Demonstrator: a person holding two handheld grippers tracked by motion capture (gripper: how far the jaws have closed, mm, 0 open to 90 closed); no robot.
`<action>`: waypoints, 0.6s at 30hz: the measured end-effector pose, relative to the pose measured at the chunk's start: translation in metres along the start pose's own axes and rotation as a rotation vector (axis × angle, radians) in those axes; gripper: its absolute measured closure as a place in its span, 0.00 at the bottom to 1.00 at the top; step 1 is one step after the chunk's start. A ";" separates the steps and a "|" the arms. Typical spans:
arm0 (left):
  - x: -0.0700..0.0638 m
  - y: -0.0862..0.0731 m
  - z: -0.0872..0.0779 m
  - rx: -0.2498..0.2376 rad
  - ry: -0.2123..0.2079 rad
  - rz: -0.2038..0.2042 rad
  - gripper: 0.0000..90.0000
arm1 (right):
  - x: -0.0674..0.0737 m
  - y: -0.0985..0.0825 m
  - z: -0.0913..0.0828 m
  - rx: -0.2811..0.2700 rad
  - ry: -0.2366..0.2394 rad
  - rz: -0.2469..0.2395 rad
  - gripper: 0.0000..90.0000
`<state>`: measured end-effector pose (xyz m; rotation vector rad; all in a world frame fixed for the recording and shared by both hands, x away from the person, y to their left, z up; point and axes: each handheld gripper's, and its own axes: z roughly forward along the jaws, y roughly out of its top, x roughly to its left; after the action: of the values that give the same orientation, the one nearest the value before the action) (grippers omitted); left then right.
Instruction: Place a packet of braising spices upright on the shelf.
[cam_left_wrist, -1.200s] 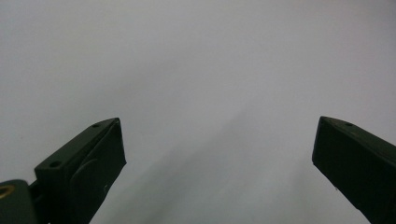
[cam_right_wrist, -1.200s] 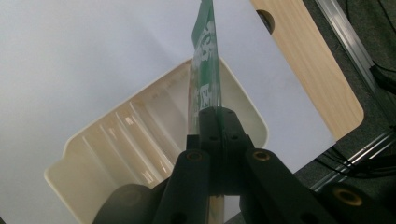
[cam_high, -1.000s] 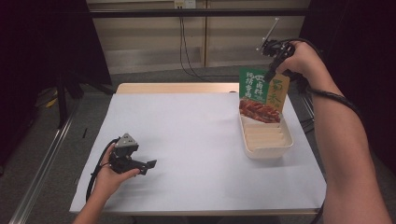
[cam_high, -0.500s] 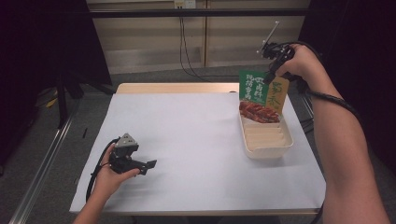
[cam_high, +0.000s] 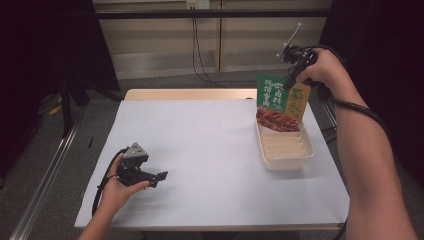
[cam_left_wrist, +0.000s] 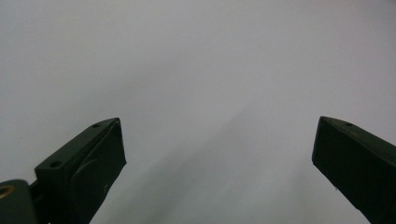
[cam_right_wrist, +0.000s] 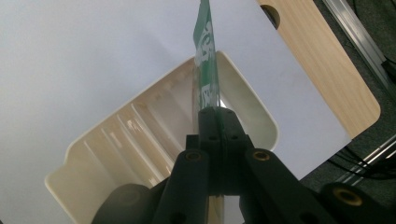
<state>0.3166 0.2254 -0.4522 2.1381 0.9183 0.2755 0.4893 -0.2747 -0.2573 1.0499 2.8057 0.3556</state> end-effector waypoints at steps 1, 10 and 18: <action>0.000 0.000 0.000 -0.003 -0.004 -0.001 0.03 | -0.001 0.000 0.000 -0.003 -0.003 0.001 1.00; 0.000 0.000 0.000 0.014 0.003 0.005 0.03 | -0.003 -0.001 -0.002 0.018 -0.061 0.049 0.74; 0.000 0.000 0.001 0.012 0.001 0.006 0.03 | -0.005 -0.002 -0.005 0.023 -0.075 0.125 0.50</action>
<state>0.3169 0.2248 -0.4526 2.1516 0.9169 0.2751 0.4903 -0.2802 -0.2527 1.2205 2.6919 0.2906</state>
